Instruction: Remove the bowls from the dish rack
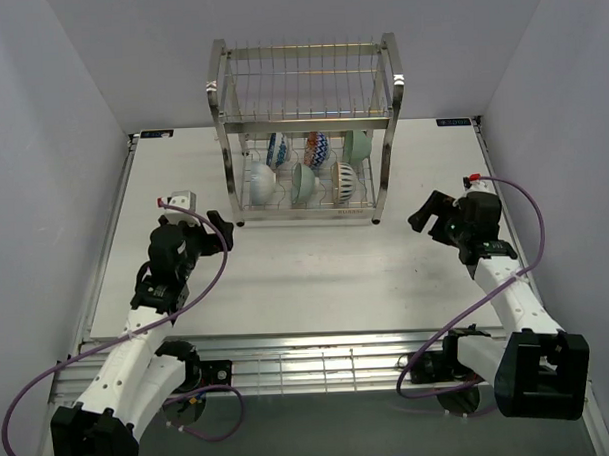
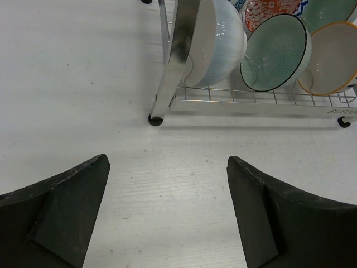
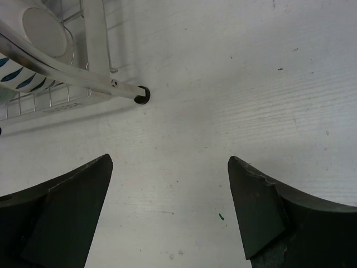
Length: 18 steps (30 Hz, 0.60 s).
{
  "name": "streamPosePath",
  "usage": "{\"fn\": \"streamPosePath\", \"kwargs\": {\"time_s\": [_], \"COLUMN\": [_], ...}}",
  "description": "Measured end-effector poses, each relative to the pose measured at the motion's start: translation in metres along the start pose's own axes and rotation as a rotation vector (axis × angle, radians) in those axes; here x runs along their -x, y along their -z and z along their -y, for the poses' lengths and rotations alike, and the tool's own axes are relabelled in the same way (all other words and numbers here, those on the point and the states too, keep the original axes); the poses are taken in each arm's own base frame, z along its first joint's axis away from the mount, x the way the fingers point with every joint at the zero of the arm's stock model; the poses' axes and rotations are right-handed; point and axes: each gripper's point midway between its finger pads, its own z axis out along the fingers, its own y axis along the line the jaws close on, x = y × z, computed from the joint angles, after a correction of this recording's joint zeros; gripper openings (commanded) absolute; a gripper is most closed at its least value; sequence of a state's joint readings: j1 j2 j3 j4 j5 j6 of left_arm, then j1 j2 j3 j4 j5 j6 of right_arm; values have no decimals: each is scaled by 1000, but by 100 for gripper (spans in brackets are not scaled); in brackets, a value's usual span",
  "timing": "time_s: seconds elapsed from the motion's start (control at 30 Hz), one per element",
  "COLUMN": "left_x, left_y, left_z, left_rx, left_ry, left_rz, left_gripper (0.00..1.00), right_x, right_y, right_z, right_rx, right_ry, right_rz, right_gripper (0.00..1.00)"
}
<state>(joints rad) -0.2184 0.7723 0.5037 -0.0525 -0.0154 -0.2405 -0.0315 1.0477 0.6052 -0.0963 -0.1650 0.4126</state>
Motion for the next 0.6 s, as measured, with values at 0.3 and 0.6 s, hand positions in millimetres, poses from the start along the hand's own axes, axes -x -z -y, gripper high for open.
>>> {"fn": "streamPosePath", "kwargs": {"time_s": [0.3, 0.6], "left_x": [-3, -5], "left_y": [-1, -1], "left_z": [-1, 8], "left_rx": [1, -46], "left_ry": [-4, -9], "left_rz": [-10, -21], "left_gripper": [98, 97], "right_x": [-14, 3], "right_y": [-8, 11], "right_z": [-5, -31], "right_rx": [41, 165], "right_ry": [-21, 36], "right_rz": [-76, -1], "right_gripper": [90, 90]}}
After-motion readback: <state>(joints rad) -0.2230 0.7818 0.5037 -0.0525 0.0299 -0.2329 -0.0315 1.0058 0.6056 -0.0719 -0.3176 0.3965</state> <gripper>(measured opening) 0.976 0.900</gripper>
